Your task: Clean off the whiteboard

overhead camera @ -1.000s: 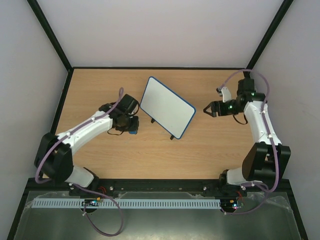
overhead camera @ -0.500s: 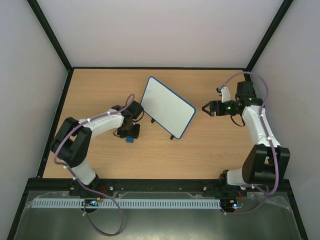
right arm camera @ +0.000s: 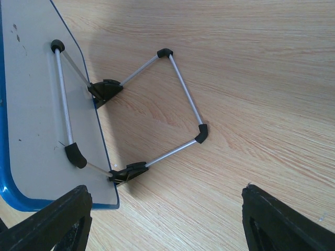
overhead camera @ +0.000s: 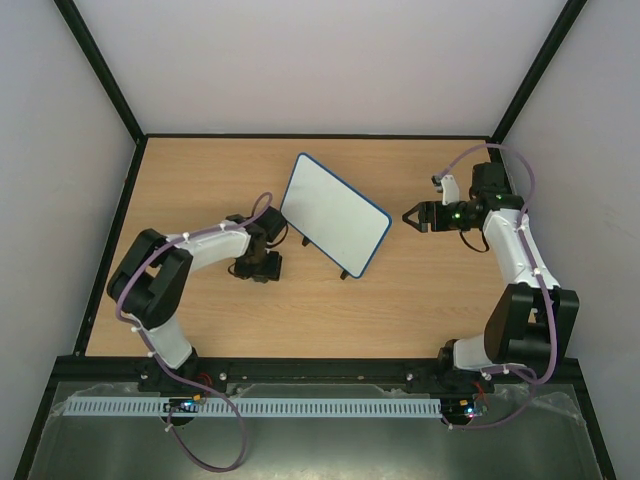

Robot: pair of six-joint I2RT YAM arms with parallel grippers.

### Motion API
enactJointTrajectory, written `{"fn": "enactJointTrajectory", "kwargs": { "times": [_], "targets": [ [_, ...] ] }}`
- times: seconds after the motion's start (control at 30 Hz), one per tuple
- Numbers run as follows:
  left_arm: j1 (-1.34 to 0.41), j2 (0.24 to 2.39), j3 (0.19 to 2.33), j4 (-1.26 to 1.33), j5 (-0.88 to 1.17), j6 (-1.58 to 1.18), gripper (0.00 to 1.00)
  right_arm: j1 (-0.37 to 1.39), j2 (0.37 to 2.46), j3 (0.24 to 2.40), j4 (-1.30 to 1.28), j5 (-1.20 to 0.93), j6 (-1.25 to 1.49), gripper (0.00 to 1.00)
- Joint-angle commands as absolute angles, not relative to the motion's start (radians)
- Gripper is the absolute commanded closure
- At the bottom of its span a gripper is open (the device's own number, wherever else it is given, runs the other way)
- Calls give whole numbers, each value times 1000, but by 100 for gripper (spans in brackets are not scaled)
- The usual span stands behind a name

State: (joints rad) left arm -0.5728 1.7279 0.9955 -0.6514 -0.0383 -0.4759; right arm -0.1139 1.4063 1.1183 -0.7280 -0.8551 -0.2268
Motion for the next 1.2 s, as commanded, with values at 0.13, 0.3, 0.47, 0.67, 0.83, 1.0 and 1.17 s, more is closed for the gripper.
{"fn": "enactJointTrajectory", "kwargs": {
  "times": [0.13,0.3,0.47,0.67,0.83,1.0,1.17],
  "targets": [
    [-569,1776,977,-645,-60,-468,27,-115,1417,1117,-731,-865,-238,24],
    [-570,1700,1008,-676,-90,-472,26,-115,1419,1129,-744,-865,-242,24],
    [-569,1560,1090,-742,-151,-474,22,-116,1418,1184,-775,-848,-242,24],
    [-559,1394,1217,-788,-205,-436,19,-127,1366,1287,-773,-748,-211,24],
    [-547,1334,1430,-831,-211,-368,15,-135,1315,1369,-744,-637,-138,24],
    [-540,1268,1501,-789,-358,-322,0,-137,1210,1361,-585,-419,40,7],
    [-534,1160,1372,-608,-509,-285,0,-137,998,1194,-372,-229,155,2]
  ]
}}
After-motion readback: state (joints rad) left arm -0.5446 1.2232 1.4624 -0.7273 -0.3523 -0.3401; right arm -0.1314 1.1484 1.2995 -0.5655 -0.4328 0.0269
